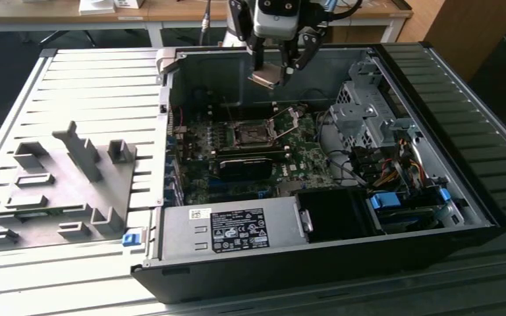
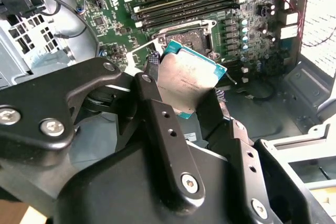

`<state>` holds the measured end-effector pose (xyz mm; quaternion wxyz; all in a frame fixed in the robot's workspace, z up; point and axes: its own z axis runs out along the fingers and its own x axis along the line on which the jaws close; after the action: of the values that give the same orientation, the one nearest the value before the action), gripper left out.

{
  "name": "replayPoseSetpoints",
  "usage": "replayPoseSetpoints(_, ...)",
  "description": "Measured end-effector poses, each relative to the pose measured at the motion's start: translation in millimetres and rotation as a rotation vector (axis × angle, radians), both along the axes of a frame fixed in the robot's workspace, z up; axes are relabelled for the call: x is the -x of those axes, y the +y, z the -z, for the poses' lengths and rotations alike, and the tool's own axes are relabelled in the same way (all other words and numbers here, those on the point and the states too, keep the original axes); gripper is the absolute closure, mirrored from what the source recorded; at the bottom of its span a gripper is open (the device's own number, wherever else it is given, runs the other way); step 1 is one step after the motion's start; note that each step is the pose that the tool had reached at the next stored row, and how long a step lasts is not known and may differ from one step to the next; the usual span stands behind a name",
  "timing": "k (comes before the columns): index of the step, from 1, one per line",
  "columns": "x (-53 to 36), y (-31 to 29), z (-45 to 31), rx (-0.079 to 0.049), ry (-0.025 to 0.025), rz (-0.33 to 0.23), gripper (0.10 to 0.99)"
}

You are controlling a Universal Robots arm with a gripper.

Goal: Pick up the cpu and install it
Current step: 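Place the cpu into insertion slot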

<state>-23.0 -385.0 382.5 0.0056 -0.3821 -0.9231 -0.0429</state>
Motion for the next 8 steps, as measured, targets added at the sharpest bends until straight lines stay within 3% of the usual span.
replayPoseSetpoints(8,0.0,0.0,0.3,0.0,0.0,0.015,0.549)
